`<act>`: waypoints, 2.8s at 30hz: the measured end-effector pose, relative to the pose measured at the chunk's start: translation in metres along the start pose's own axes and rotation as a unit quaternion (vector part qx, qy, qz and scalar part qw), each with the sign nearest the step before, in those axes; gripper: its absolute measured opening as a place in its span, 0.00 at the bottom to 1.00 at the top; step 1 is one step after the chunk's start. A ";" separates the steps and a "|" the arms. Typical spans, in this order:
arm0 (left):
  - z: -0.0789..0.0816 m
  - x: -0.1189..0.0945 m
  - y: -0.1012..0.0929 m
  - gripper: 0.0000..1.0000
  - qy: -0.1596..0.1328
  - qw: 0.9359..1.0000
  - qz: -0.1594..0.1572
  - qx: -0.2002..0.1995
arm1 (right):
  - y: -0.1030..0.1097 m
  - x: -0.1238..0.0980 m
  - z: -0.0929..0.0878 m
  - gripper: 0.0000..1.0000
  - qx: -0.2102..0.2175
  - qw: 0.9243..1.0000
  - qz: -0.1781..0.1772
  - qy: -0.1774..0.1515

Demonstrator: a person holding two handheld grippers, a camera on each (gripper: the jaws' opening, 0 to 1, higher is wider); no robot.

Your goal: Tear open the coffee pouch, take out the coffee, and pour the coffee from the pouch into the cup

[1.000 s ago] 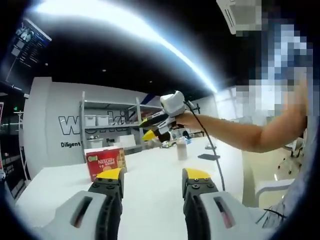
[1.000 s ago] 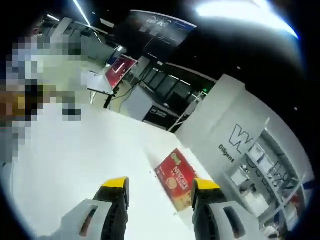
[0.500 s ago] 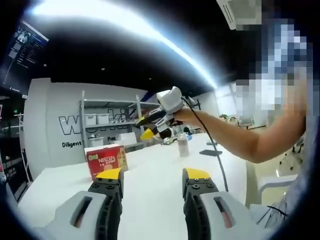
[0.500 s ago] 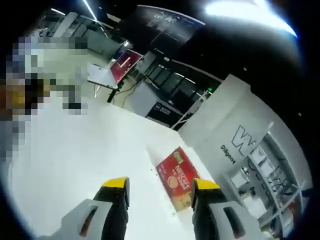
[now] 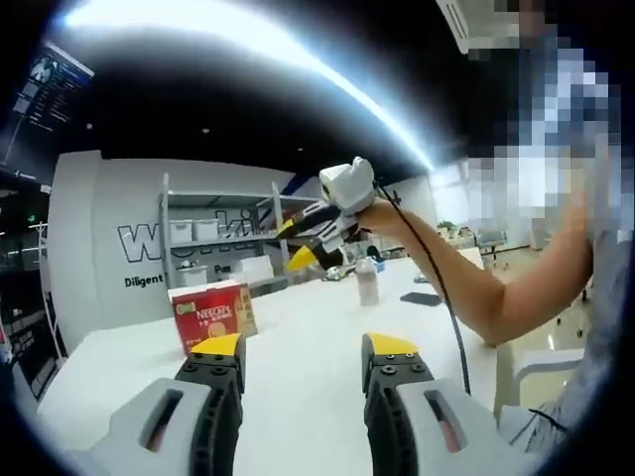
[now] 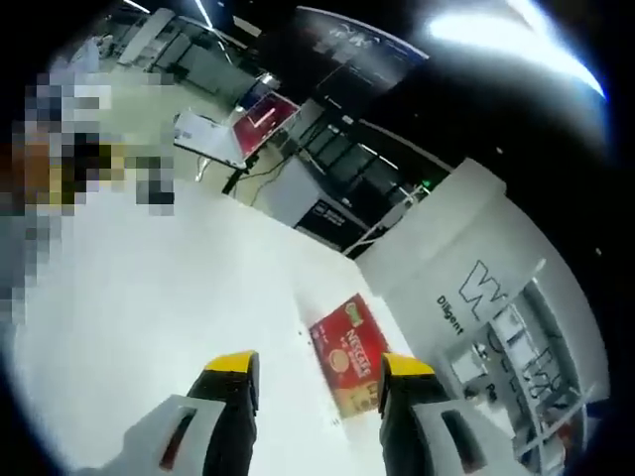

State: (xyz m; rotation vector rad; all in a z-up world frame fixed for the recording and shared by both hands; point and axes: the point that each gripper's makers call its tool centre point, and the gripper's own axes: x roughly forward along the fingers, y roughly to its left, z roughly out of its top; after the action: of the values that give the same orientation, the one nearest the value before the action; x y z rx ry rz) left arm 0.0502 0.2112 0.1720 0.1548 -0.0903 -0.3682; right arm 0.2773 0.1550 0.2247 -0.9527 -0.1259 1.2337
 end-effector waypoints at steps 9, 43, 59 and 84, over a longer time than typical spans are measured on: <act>0.002 0.016 0.015 0.51 0.022 0.999 -0.020 -0.014 | -0.003 0.002 -0.012 0.49 0.015 1.000 0.008 0.010; 0.080 0.077 0.111 0.57 -0.036 0.999 -0.018 0.008 | 0.006 0.004 -0.015 0.49 0.008 1.000 0.025 0.016; 0.122 0.099 0.111 0.61 -0.029 0.997 -0.059 0.046 | 0.004 -0.002 -0.017 0.49 0.020 0.999 0.029 0.008; 0.114 0.135 0.145 0.54 0.013 0.991 -0.073 0.107 | 0.006 -0.013 -0.007 0.49 0.019 1.000 0.024 0.005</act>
State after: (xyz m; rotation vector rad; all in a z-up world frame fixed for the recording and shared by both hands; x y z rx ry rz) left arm 0.2133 0.2798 0.3166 0.3804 -0.0935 -0.5033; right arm 0.2723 0.1404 0.2212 -0.9332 -0.0714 1.2721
